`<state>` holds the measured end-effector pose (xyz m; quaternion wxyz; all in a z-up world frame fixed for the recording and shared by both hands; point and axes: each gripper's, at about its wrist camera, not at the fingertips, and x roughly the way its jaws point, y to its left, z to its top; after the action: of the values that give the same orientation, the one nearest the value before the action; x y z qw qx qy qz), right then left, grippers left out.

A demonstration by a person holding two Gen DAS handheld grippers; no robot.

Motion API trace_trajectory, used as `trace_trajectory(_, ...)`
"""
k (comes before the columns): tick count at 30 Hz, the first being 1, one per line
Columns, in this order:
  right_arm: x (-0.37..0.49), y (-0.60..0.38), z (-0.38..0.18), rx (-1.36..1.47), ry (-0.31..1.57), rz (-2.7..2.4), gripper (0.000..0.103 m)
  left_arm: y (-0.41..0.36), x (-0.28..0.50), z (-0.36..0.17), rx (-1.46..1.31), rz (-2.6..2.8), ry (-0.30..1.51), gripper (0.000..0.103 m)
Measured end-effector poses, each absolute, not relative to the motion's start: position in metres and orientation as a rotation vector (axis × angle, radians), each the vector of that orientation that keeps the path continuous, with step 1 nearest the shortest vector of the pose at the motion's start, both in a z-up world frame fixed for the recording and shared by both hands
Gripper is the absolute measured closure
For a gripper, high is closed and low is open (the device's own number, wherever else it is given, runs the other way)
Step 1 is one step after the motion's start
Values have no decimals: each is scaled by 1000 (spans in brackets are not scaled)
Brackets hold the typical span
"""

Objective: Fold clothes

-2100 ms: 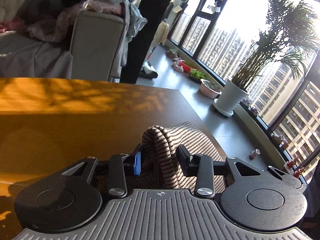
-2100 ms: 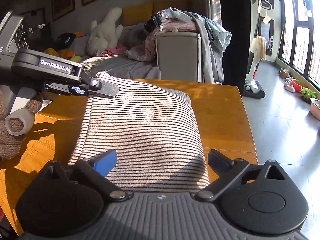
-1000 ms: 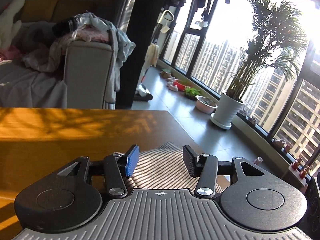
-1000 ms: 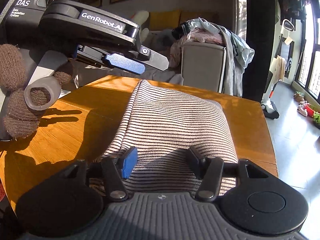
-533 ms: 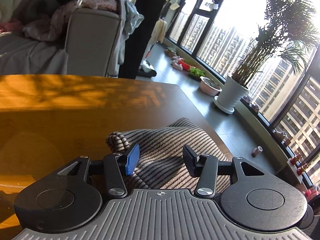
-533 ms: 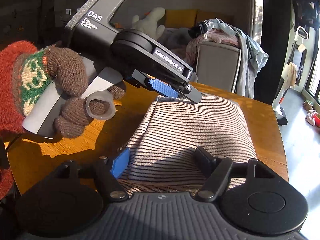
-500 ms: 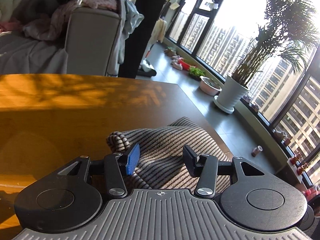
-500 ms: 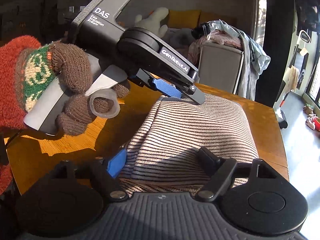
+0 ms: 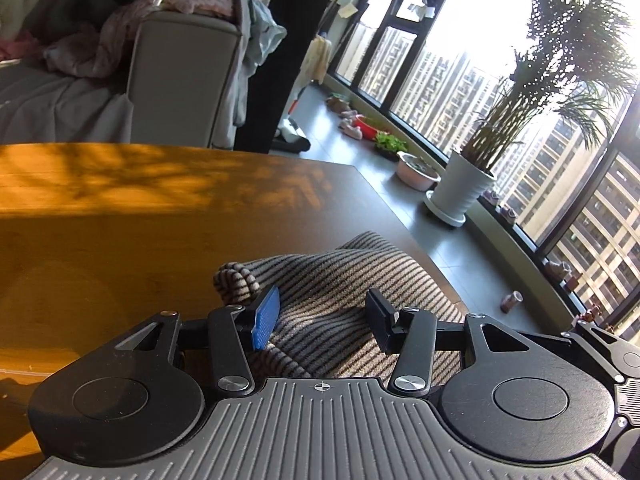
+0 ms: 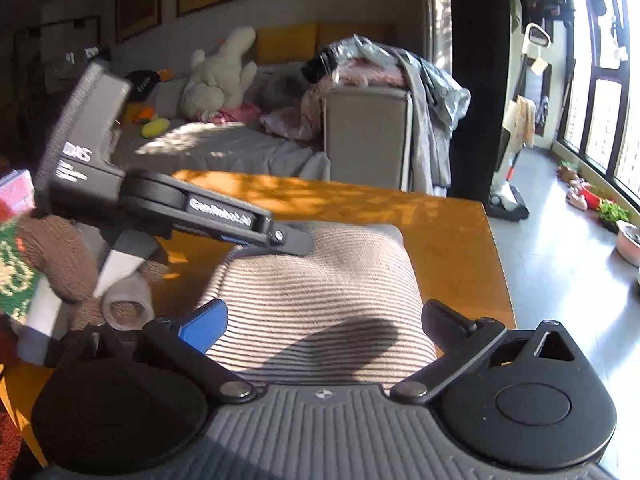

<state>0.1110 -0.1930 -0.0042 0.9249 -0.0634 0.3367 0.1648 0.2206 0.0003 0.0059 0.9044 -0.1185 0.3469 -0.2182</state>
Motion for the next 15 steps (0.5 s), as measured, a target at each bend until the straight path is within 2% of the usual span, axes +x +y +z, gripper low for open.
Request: trace_trajectory(15, 112, -193, -16, -110, 715, 317, 0, -1, 219, 5, -236, -449, 710, 50)
